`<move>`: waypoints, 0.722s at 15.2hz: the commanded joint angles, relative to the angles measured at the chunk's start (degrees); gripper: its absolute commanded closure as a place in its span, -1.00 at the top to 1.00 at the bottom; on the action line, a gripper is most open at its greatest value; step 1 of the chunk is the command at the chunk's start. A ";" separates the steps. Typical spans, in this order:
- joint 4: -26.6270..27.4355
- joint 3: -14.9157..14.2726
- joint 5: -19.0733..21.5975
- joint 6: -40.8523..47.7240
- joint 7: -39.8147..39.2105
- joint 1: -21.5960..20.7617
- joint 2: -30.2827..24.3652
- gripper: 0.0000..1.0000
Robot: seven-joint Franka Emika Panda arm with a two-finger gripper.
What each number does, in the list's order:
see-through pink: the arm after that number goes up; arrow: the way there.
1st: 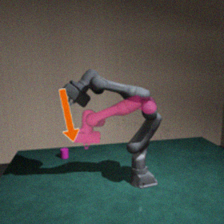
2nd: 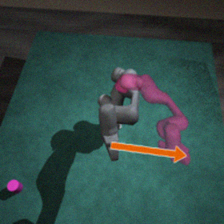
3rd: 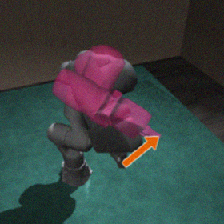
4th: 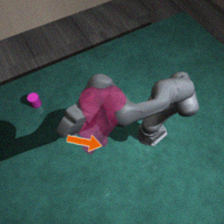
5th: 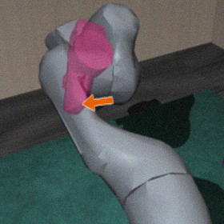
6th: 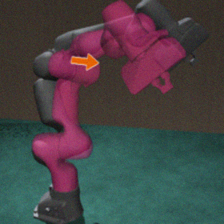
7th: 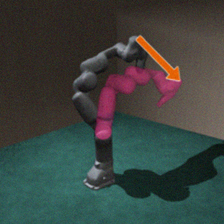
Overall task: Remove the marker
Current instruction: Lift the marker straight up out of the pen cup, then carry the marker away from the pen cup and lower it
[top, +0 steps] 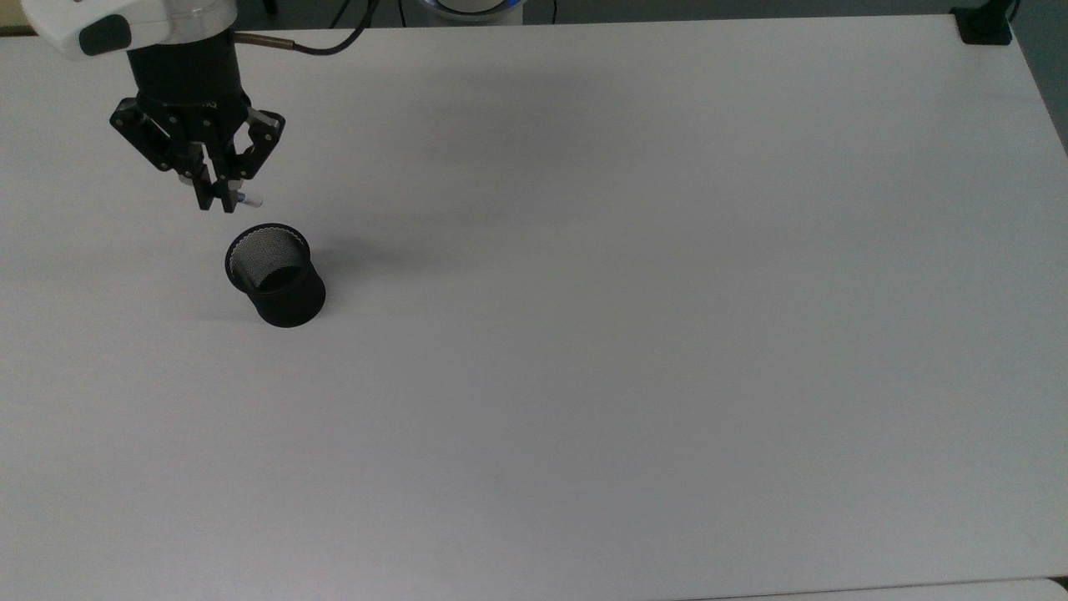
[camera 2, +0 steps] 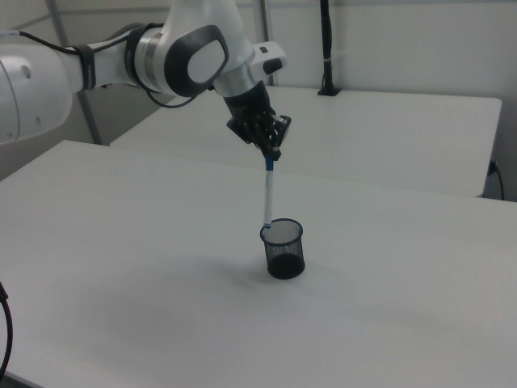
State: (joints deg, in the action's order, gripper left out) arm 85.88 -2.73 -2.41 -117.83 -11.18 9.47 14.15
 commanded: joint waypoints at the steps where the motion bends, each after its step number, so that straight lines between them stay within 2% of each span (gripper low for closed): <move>1: 1.57 0.53 1.09 7.41 -1.12 -2.16 -1.94 -0.87; 6: 2.80 0.88 2.32 15.78 -1.04 -7.43 0.52 -0.85; 11: 5.61 0.80 2.50 18.16 1.50 -13.77 5.00 -0.85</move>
State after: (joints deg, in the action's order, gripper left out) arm 89.59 -1.22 -0.59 -100.74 -11.08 -1.06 17.04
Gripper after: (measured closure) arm 0.833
